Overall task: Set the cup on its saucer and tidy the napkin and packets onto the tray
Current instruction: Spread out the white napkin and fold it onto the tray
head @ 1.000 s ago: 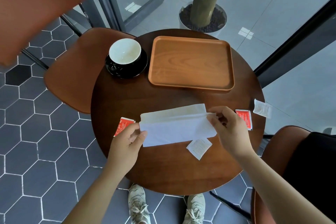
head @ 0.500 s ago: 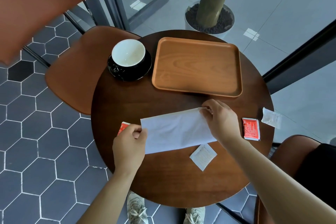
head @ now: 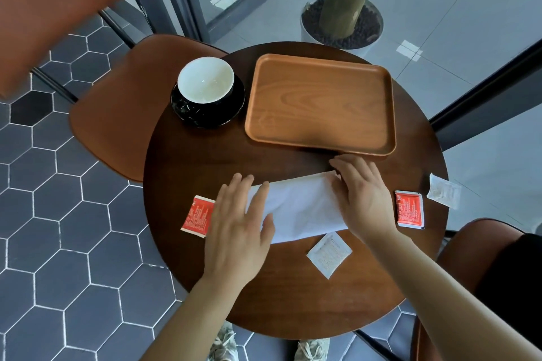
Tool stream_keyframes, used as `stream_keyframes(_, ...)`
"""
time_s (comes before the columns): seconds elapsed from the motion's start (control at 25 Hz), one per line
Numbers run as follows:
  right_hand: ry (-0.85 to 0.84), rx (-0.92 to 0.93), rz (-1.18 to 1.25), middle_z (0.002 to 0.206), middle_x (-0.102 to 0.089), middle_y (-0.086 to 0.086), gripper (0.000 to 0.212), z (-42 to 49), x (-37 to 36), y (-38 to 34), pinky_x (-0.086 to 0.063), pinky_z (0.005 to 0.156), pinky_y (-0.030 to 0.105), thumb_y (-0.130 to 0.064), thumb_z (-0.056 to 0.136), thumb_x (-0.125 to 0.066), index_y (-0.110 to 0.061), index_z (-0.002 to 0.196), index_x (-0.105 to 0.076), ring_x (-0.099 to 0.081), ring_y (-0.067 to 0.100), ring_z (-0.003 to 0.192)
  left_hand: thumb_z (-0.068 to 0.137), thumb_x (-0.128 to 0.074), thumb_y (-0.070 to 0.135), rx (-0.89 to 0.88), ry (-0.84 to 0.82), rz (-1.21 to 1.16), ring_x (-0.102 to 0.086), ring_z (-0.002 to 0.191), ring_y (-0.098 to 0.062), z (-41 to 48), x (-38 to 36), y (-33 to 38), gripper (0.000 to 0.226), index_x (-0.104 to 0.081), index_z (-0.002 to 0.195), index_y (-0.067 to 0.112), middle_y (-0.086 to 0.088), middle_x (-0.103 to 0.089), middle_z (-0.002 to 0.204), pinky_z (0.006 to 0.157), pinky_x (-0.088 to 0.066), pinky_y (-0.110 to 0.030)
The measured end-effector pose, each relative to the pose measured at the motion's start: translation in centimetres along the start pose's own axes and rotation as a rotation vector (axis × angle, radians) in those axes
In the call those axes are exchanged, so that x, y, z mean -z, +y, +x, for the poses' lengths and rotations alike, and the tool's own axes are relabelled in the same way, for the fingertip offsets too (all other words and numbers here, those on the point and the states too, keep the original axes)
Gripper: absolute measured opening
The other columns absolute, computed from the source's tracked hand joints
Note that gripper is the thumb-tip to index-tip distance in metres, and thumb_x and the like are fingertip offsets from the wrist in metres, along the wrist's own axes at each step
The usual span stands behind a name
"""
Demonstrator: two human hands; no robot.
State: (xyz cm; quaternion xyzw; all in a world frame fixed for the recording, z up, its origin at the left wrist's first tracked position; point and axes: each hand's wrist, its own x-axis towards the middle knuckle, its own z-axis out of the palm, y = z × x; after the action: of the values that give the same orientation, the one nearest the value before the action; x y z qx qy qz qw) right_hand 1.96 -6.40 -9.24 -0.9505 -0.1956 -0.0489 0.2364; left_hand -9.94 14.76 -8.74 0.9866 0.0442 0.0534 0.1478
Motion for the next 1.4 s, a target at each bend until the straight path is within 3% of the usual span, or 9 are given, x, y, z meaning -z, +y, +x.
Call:
stream_keyframes(0.12,-0.2,0.231,-0.168,0.16,-0.032,-0.005,0.051,-1.2,-0.8,0.1,-0.024,0.12,0.042,-0.044,0.104,-0.035,-0.021,0.149,-0.041,-0.021,0.02,0.15,0.102,-0.028,0.052,0.013,-0.182,0.119,-0.013,0.153,-0.031,0.6,-1.4,0.2,0.068,-0.023,0.156,0.011,-0.016,-0.022,0.163,0.124,-0.016,-0.05)
stream_keyframes(0.24,-0.331,0.285,-0.292,0.165,-0.013,-0.007,0.064,-0.8,-2.0,0.8,-0.013,0.123,0.046,-0.057,0.104,-0.021,-0.022,0.156,-0.021,0.0,0.015,0.153,0.101,-0.017,0.06,0.007,-0.205,0.192,-0.003,0.154,-0.029,0.4,-3.0,-0.3,0.075,-0.01,0.158,0.011,-0.015,-0.01,0.166,0.125,-0.01,-0.05)
stream_keyframes(0.96,-0.415,0.272,-0.369,0.167,-0.003,-0.007,0.066,-0.6,-1.8,0.9,-0.002,0.124,0.044,-0.059,0.103,-0.014,-0.022,0.158,-0.011,0.01,0.015,0.152,0.101,-0.02,0.062,0.017,-0.228,0.19,-0.001,0.154,-0.027,0.6,-2.5,-0.2,0.077,-0.007,0.158,0.012,-0.013,-0.008,0.166,0.125,-0.012,-0.049)
stream_keyframes(1.08,-0.366,0.224,-0.222,0.166,-0.006,-0.006,0.065,-0.6,-0.5,0.4,-0.004,0.124,0.046,-0.057,0.103,-0.021,-0.021,0.158,-0.016,0.009,0.015,0.153,0.101,-0.034,0.055,0.107,-0.174,0.08,-0.005,0.154,-0.029,-0.1,-0.4,0.8,0.074,-0.016,0.157,0.01,-0.014,-0.013,0.166,0.125,-0.016,-0.048)
stream_keyframes(1.2,-0.155,0.109,0.061,0.161,-0.03,-0.004,0.054,-2.8,0.9,-1.4,-0.022,0.121,0.046,-0.045,0.104,-0.034,-0.019,0.151,-0.037,-0.017,0.015,0.151,0.09,-0.067,0.028,0.277,0.04,-0.153,-0.041,0.138,-0.034,-3.1,1.1,2.0,0.054,-0.051,0.138,0.009,-0.014,-0.048,0.144,0.107,-0.045,-0.052)
stream_keyframes(1.28,-0.172,-0.11,0.435,0.155,-0.037,-0.019,0.05,-4.6,1.6,-4.5,-0.03,0.116,0.031,-0.051,0.1,-0.038,-0.034,0.147,-0.041,-0.028,0.001,0.145,0.085,-0.072,0.017,0.538,0.108,-0.305,-0.052,0.121,-0.03,-4.6,1.8,2.6,0.047,-0.059,0.129,0.01,-0.011,-0.056,0.128,0.096,-0.052,-0.049)
stream_keyframes(1.4,-0.317,-0.468,1.034,0.144,-0.041,-0.036,0.055,-4.5,1.4,-9.4,-0.031,0.103,0.011,-0.065,0.087,-0.048,-0.054,0.14,-0.041,-0.036,-0.019,0.129,0.091,-0.066,0.025,0.911,0.058,-0.53,-0.06,0.105,-0.021,-3.9,2.3,2.6,0.051,-0.052,0.138,0.012,-0.01,-0.056,0.129,0.09,-0.049,-0.037)
